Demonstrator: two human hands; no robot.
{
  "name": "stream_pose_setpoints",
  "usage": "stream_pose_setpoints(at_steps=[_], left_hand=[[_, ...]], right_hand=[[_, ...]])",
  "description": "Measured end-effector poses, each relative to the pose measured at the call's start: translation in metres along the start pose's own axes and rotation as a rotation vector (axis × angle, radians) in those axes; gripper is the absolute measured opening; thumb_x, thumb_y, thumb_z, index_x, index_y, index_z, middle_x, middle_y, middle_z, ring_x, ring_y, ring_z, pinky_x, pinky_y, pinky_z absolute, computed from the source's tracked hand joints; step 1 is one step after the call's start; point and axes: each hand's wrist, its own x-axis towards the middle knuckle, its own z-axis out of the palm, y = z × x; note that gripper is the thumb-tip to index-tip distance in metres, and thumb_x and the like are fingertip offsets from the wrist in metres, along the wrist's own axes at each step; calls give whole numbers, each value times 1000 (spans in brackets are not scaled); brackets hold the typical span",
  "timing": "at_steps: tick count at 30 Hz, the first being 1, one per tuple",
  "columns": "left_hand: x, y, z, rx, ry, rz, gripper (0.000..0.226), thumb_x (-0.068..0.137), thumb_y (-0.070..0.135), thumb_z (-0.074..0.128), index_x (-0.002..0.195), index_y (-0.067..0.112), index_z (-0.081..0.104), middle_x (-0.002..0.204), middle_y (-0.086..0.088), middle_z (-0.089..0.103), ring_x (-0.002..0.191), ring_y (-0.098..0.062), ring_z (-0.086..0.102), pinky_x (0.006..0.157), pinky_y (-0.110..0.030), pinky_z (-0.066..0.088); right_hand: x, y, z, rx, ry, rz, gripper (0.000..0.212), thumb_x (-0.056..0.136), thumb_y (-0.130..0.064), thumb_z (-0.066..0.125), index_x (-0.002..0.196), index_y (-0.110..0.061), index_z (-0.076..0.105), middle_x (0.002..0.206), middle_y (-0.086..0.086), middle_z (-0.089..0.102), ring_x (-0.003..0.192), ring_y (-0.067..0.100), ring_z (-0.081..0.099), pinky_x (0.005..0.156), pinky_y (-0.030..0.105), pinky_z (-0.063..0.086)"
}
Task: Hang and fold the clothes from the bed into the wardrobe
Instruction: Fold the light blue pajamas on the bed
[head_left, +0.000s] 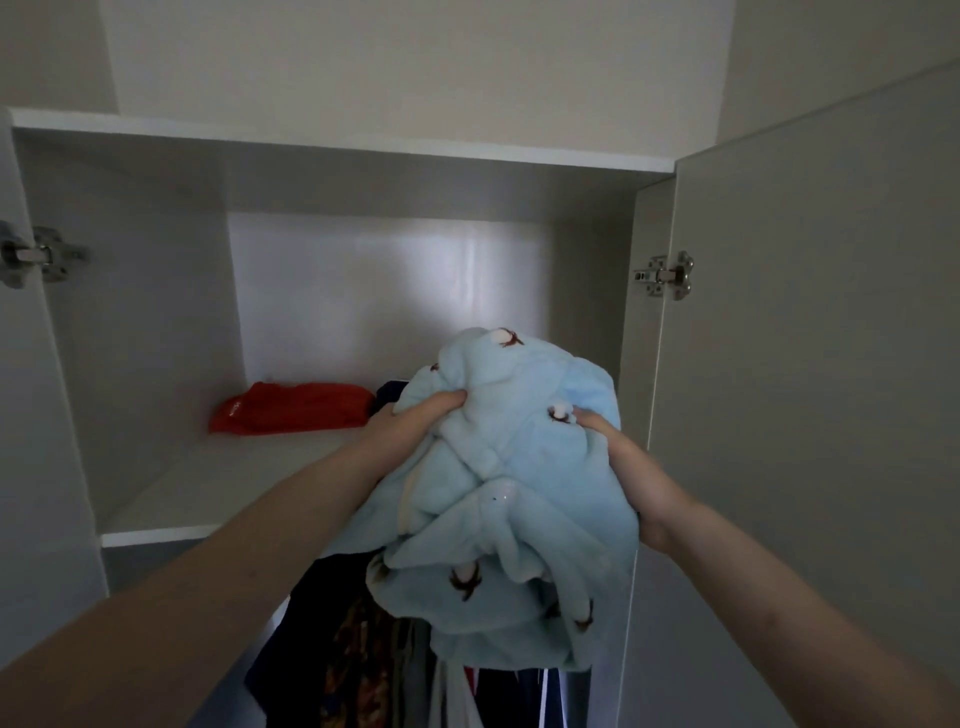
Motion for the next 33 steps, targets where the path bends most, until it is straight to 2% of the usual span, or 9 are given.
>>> stream_pose_setpoints(at_steps=[5, 11, 18, 20, 22, 23, 26, 30, 33], left_hand=[[106, -4, -12, -54, -104, 45, 93, 43, 71, 91, 122, 25, 72, 115, 2, 76, 106, -20, 73, 102, -45, 53], [216, -13, -12, -110, -240, 9, 90, 52, 69, 91, 127, 24, 69, 120, -5, 75, 112, -29, 71, 106, -49, 49], [299, -18, 6, -188, -299, -13, 111, 43, 70, 92, 134, 14, 64, 129, -13, 69, 120, -33, 66, 111, -48, 45], [314, -10, 15, -181, -317, 17, 91, 53, 66, 88, 126, 15, 70, 125, -12, 70, 117, -30, 67, 106, -43, 50], [328, -1, 26, -197, -348, 61, 34, 74, 48, 77, 94, 20, 82, 99, -9, 77, 98, -21, 73, 84, -30, 59], [338, 1, 32, -204, -360, 70, 22, 85, 39, 70, 80, 21, 82, 87, -8, 77, 88, -18, 74, 74, -26, 58], [368, 8, 48, -206, -351, 66, 41, 100, 24, 55, 66, 19, 76, 71, -5, 72, 74, -17, 70, 62, -21, 54], [414, 8, 74, -255, -296, 89, 51, 102, 24, 51, 60, 23, 80, 65, 3, 74, 69, -9, 73, 57, -14, 52], [447, -1, 96, -279, -227, 42, 40, 97, 32, 59, 65, 26, 82, 75, -3, 77, 76, -13, 74, 61, -19, 56]], right_hand=[[73, -12, 4, -31, 115, -42, 71, 63, -58, 85, 121, -20, 74, 119, 10, 75, 111, 31, 72, 105, 50, 51], [145, -23, 0, -61, 235, -61, 48, 78, -54, 80, 113, -21, 77, 109, 7, 78, 98, 25, 76, 89, 42, 57], [222, -42, -24, -154, 381, -29, 62, 76, -54, 79, 121, -11, 71, 116, 11, 75, 107, 30, 71, 103, 49, 53], [245, -52, -34, -178, 380, -26, 61, 78, -55, 78, 120, -11, 71, 117, 11, 75, 106, 30, 71, 102, 49, 54], [268, -64, -45, -205, 389, -19, 63, 78, -56, 78, 122, -11, 70, 117, 11, 74, 107, 29, 71, 102, 48, 53], [280, -70, -51, -220, 385, -11, 66, 78, -57, 77, 124, -11, 69, 118, 12, 74, 108, 30, 71, 103, 49, 53], [315, -85, -70, -267, 382, 4, 72, 77, -62, 76, 127, -11, 67, 117, 12, 73, 105, 31, 70, 99, 47, 55], [368, -100, -95, -302, 471, 7, 81, 81, -62, 73, 137, -5, 59, 120, 13, 68, 97, 29, 66, 90, 38, 50], [405, -105, -108, -360, 538, 18, 82, 90, -58, 65, 147, -1, 47, 143, 20, 55, 122, 36, 56, 98, 36, 40]])
